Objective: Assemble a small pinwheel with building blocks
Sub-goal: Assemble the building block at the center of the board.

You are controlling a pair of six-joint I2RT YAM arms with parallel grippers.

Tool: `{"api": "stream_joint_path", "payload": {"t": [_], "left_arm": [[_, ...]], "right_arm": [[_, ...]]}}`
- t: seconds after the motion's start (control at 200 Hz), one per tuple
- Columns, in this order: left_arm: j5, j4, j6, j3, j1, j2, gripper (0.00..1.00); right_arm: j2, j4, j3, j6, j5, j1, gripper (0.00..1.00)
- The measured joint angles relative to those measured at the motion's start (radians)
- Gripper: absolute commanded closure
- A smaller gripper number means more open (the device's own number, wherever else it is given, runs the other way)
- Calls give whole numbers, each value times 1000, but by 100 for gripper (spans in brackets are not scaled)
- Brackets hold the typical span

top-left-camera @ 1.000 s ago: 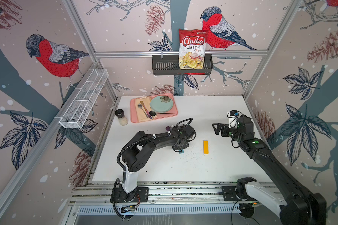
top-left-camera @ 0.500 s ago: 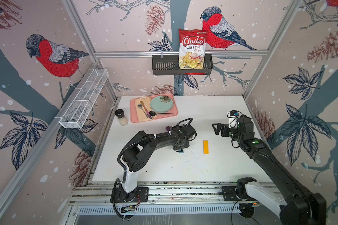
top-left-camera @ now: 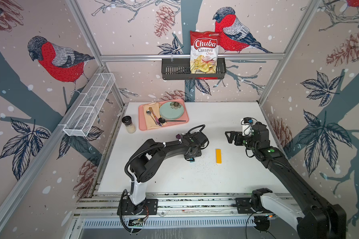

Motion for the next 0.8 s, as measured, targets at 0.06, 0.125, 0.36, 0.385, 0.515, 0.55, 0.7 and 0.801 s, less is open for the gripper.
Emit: {"api": "stream_joint_path", "payload": {"t": [0.06,0.125,0.36,0.385,0.515,0.55,0.7,0.801], "left_arm": [[1,3,0,-3,0,0,45],[2,7,0,-10,0,0,45],[2,28,0,-25,0,-6,44],[2,28,0,-25,0,-6,44],[3,28,-1,-27,-1,-11,43],[3,27,-1,-29,-2,-13,43],[1,23,0,-37,-3,-37,38],[0,36,2,-66,-5,-74,33]], "right_arm": [[2,0,0,0,-2,0,1],[2,0,0,0,-3,0,1],[6,0,0,0,-7,0,0],[6,0,0,0,-7,0,1],[7,0,0,0,-7,0,1],[7,0,0,0,-7,0,1],[12,-7,0,0,-5,0,0],[18,-9,-10,19,10,0,0]]}}
